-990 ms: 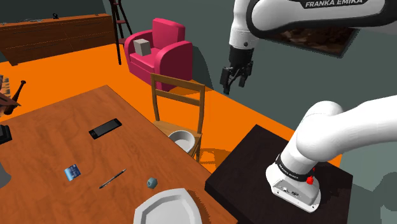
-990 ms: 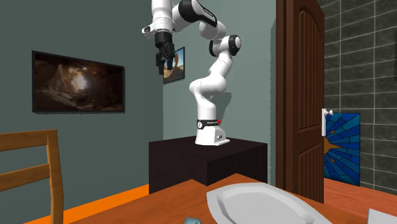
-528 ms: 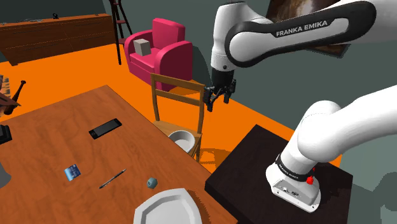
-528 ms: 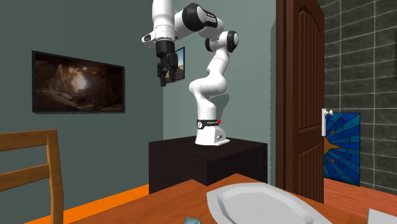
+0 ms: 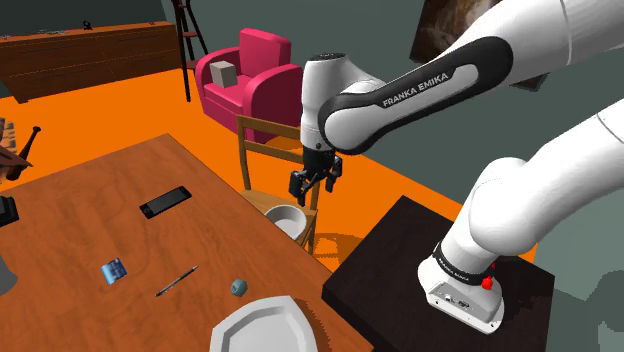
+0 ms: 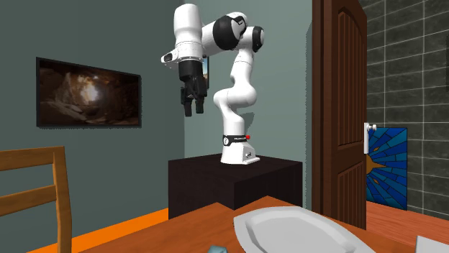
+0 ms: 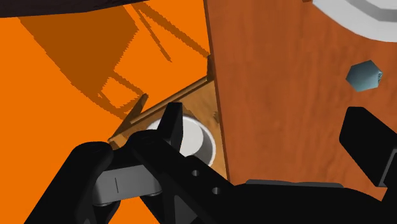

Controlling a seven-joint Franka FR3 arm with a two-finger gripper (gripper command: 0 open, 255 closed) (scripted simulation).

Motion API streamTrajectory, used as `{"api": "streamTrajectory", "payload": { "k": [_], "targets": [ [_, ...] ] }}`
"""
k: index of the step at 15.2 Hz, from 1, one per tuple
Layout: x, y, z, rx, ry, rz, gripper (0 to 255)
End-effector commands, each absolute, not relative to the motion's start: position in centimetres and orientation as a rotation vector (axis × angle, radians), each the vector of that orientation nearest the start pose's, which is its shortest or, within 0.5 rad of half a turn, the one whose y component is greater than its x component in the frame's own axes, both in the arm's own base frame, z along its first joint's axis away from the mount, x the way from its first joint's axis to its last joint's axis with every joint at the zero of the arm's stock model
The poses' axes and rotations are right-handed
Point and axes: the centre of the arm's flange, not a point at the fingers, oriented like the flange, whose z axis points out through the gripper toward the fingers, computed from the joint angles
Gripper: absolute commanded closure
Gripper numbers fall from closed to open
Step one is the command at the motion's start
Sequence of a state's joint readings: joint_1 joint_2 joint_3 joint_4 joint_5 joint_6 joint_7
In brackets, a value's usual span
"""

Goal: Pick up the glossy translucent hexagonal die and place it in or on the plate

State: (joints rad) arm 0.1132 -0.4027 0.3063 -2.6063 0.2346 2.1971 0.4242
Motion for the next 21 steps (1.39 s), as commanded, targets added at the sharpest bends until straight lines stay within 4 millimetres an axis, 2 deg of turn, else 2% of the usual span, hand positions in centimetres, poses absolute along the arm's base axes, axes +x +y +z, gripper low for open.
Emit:
{"api": "streamTrajectory", "payload": {
  "k": [1, 21],
  "targets": [
    [37.0, 18.2, 36.0, -3.066, 0.270, 0.063, 0],
    [44.8, 34.7, 17.3, -3.024, 0.357, 0.058, 0]
  ]
}}
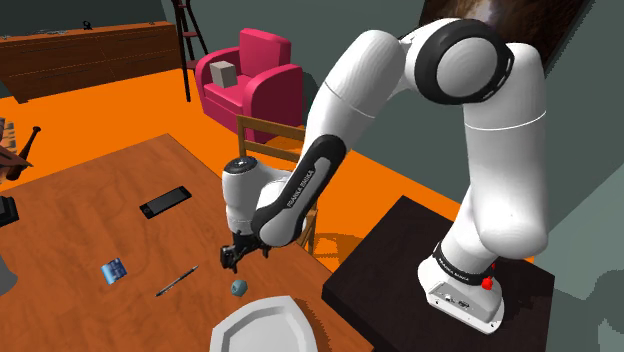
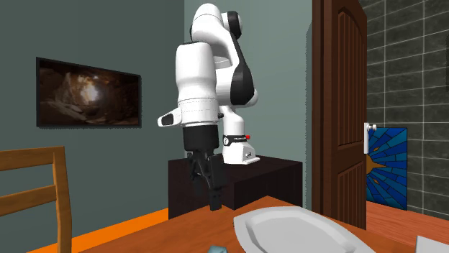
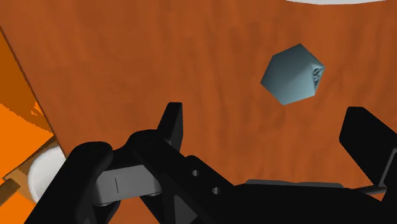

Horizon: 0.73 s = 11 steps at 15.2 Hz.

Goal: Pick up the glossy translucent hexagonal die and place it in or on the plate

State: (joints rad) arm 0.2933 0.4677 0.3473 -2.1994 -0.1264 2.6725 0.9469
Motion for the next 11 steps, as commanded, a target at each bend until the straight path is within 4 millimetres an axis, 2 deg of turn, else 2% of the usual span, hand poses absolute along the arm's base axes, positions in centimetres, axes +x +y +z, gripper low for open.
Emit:
{"api": "streamTrajectory", "payload": {
  "k": [1, 4, 5, 11],
  "targets": [
    [45.2, 35.5, 16.4, -3.022, 0.362, 0.058, 0],
    [46.4, 38.0, 13.6, -3.015, 0.375, 0.057, 0],
    [46.6, 38.3, 13.3, -3.014, 0.376, 0.057, 0],
    [46.5, 38.6, 10.1, -3.014, 0.376, 0.057, 0]
  ]
}}
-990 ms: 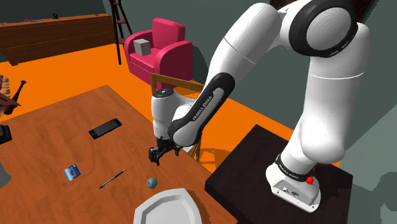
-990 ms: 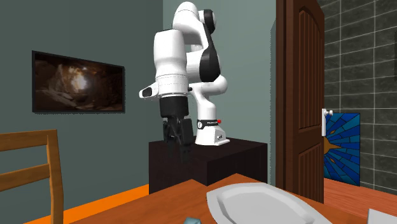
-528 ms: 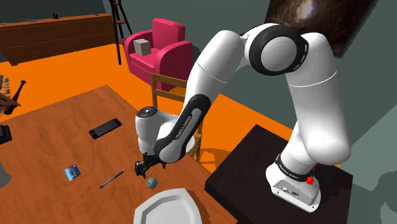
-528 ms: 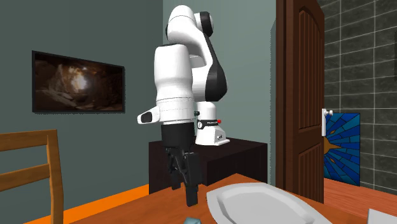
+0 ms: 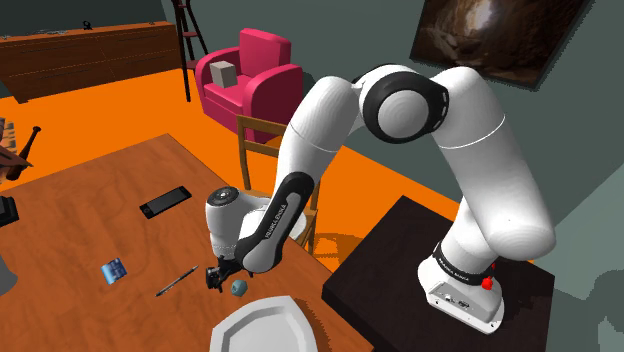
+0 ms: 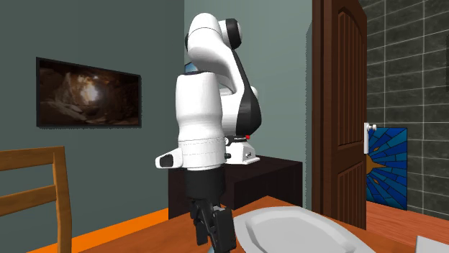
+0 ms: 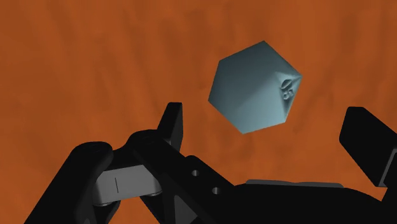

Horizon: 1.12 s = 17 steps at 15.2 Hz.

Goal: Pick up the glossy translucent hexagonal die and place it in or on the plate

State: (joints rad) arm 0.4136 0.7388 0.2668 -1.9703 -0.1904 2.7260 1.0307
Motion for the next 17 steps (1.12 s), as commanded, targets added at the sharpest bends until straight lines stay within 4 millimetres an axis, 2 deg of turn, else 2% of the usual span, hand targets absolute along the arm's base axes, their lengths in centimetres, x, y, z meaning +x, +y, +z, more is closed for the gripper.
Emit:
{"api": "streamTrajectory", "payload": {
  "k": [1, 9, 10, 17],
  "targets": [
    [46.50, 38.71, 9.29, -3.014, 0.376, 0.057, 0],
    [46.49, 38.71, 9.29, -3.014, 0.376, 0.057, 0],
    [46.49, 38.71, 9.29, -3.014, 0.376, 0.057, 255],
    [46.49, 38.71, 9.29, -3.014, 0.376, 0.057, 255]
  ]
}}
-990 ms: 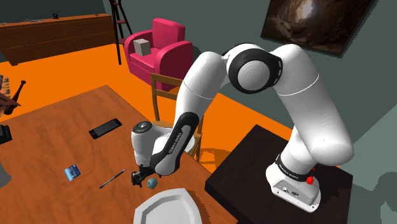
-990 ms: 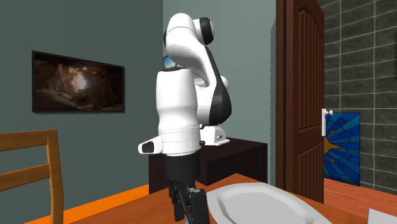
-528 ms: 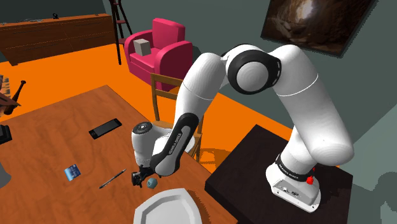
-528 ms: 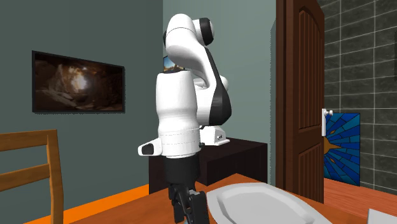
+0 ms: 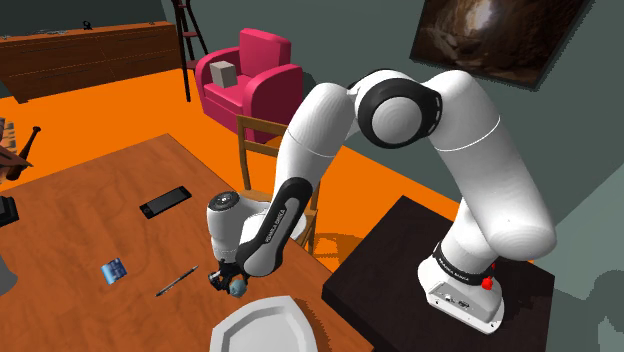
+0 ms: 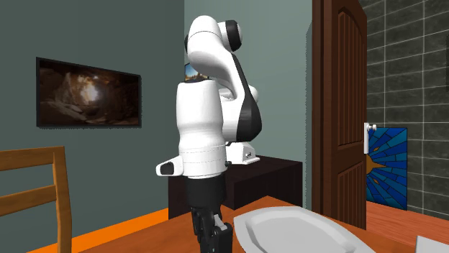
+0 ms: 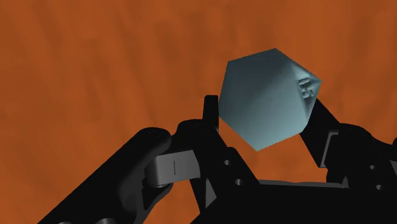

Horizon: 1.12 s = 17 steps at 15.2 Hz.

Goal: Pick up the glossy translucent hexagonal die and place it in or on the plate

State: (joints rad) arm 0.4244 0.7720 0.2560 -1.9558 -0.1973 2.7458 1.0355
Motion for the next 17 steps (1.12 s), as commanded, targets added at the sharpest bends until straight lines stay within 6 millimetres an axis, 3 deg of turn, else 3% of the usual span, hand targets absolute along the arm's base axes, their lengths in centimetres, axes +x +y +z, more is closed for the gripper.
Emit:
{"api": "streamTrajectory", "payload": {
  "k": [1, 17],
  "targets": [
    [46.5, 38.7, 9.3, -3.014, 0.376, 0.057, 255],
    [46.5, 38.7, 17.2, -3.014, 0.376, 0.057, 255]
  ]
}}
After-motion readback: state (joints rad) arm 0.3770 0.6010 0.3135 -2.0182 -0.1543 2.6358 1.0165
